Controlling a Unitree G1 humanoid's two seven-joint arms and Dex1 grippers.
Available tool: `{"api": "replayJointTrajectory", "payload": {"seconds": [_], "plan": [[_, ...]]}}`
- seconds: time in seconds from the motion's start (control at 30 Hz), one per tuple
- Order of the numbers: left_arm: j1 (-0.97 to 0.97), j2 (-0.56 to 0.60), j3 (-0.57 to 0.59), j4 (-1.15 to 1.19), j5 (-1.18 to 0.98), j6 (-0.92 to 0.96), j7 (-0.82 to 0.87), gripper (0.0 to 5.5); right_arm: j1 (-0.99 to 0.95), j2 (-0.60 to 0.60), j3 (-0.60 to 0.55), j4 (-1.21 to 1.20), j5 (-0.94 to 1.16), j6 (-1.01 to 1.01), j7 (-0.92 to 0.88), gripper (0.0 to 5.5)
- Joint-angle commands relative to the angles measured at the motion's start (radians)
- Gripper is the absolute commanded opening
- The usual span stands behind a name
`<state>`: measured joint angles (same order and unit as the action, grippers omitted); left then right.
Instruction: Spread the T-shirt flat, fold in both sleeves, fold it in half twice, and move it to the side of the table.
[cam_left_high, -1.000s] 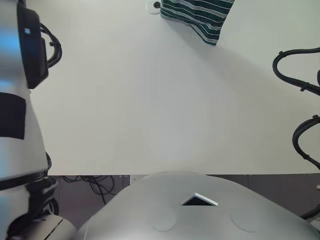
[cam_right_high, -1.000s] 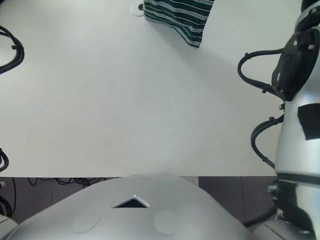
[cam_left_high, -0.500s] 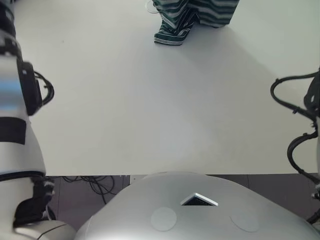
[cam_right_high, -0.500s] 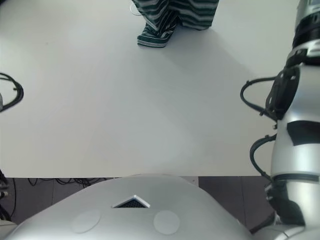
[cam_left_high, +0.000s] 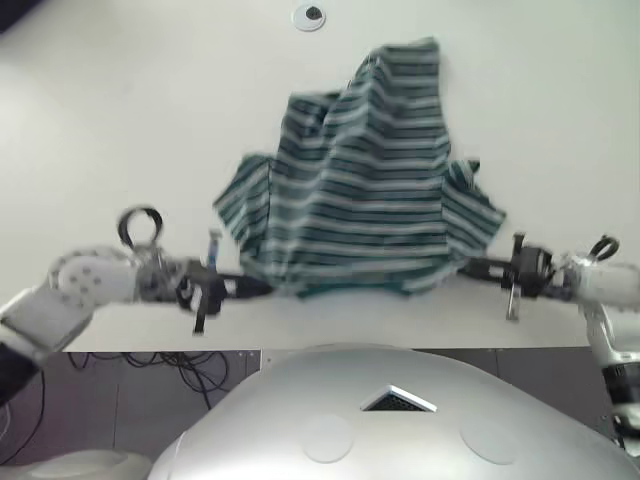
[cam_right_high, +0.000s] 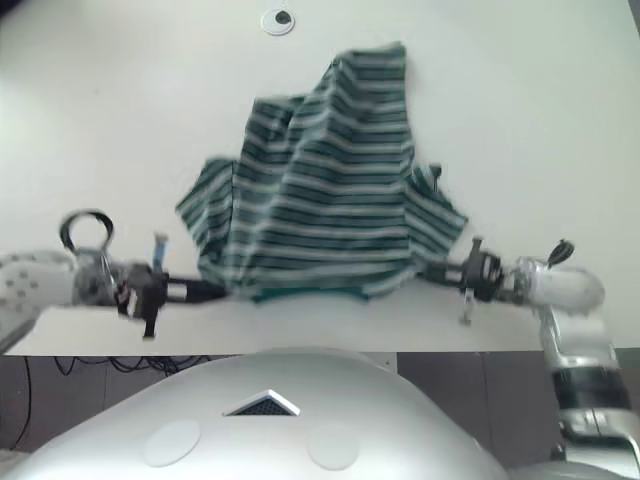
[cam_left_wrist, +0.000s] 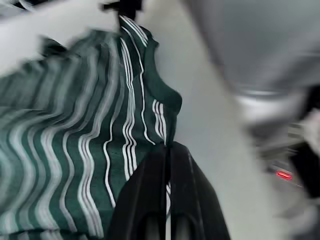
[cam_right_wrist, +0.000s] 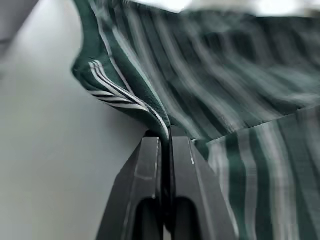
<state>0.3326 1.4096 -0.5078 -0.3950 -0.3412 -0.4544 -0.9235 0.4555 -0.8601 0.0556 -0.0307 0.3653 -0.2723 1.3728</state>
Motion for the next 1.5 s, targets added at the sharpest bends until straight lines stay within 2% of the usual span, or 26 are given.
{"api": "replayJointTrajectory", "payload": {"seconds": [0.03, 0.2, 0.27, 0.4, 0.5, 0.57, 0.73, 0.87, 0.97, 1.13, 1.3, 1.4, 1.5], "plan": [[0.083, 0.019, 0.065, -0.059, 0.123, 0.089, 0.052, 0.0, 0.058, -0.057, -0.011, -0.125, 0.002, 0.072, -0.008, 0.02], [0.139, -0.015, 0.134, -0.08, 0.183, 0.124, 0.065, 0.0, 0.109, -0.05, -0.043, -0.202, 0.005, 0.104, -0.027, 0.02], [0.065, -0.11, 0.18, -0.053, 0.229, 0.109, 0.113, 0.0, 0.051, -0.009, -0.06, -0.203, 0.012, 0.077, -0.069, 0.02], [-0.327, -0.4, 0.333, 0.088, 0.2, 0.14, 0.297, 0.0, -0.278, 0.184, -0.149, -0.212, 0.246, 0.147, -0.284, 0.02], [-0.608, -0.51, 0.362, 0.265, 0.273, 0.149, 0.344, 0.0, -0.525, 0.27, -0.158, -0.133, 0.234, 0.206, -0.448, 0.02], [-0.846, -0.557, 0.338, 0.471, 0.405, 0.112, 0.385, 0.0, -0.727, 0.318, -0.14, -0.01, 0.139, 0.21, -0.571, 0.02], [-1.345, -0.705, 0.233, 1.081, 0.657, 0.012, 0.505, 0.0, -1.163, 0.37, -0.118, 0.425, -0.044, 0.171, -0.733, 0.02], [-1.633, -0.813, 0.164, 1.466, 0.781, 0.026, 0.655, 0.0, -1.413, 0.388, -0.136, 0.765, -0.102, 0.14, -0.8, 0.02], [-1.779, -0.866, 0.166, 1.61, 0.804, 0.071, 0.77, 0.0, -1.559, 0.381, -0.141, 0.953, -0.141, 0.067, -0.83, 0.02], [-1.909, -0.89, 0.172, 1.684, 0.839, 0.006, 0.946, 0.0, -1.657, 0.361, -0.17, 1.096, -0.179, -0.084, -0.837, 0.02], [-1.899, -0.879, 0.177, 1.695, 0.853, -0.07, 1.005, 0.0, -1.629, 0.354, -0.2, 1.1, -0.189, -0.208, -0.816, 0.02], [-1.801, -0.869, 0.185, 1.678, 0.825, -0.182, 0.92, 0.0, -1.539, 0.365, -0.198, 1.011, -0.164, -0.285, -0.719, 0.02], [-1.602, -0.833, 0.217, 1.639, 0.743, -0.323, 0.738, 0.0, -1.38, 0.371, -0.162, 0.842, -0.111, -0.308, -0.522, 0.02]]}}
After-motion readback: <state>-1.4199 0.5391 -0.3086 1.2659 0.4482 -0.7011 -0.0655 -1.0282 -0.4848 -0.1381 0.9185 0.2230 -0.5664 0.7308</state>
